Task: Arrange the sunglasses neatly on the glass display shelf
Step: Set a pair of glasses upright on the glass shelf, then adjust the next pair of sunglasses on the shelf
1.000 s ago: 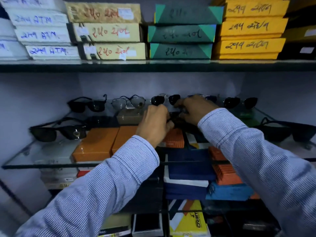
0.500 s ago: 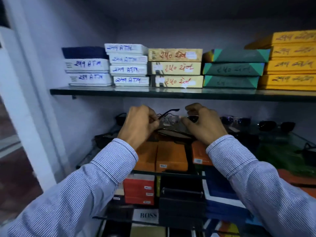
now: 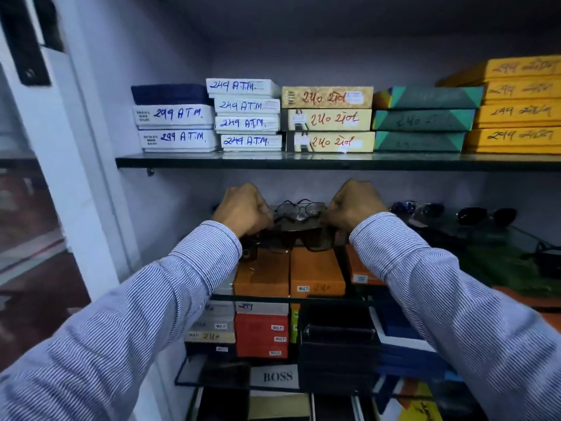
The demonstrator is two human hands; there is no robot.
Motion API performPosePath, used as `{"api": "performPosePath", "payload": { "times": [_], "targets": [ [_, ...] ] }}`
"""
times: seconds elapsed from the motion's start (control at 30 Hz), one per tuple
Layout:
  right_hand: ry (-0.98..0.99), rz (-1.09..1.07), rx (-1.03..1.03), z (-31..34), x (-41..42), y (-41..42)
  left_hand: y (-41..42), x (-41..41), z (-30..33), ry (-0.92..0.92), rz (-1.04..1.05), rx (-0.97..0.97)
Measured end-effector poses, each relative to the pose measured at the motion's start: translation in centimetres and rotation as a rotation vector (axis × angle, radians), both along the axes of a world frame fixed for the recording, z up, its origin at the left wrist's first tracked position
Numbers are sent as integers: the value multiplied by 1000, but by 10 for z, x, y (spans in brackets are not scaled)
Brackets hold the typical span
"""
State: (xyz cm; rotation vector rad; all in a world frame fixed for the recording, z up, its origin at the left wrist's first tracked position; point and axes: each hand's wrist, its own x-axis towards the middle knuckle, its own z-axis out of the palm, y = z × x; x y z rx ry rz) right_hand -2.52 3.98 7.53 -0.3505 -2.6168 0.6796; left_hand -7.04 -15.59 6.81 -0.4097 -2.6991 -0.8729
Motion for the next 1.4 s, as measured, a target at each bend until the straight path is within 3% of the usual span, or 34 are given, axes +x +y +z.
{"api": "performPosePath", "payload": {
  "times": [0.37,0.87,1.17,1.27,1.4],
  "targets": [
    [-81,-62,-63,-29,-6,28,20,-12,-10,0,-3,-184],
    [-37,-1,0,-38,-6,21,19,-11,-18,37,34,-329],
    [135,-18,93,-29,49,92,75,54,-6,231,-185,-194],
    [53,-22,186,-19,70,138,112,70,-9,159,-285,-121],
    [-204,52,343,-21,83,182,162,88,-23,73,-406,-90]
  ]
}}
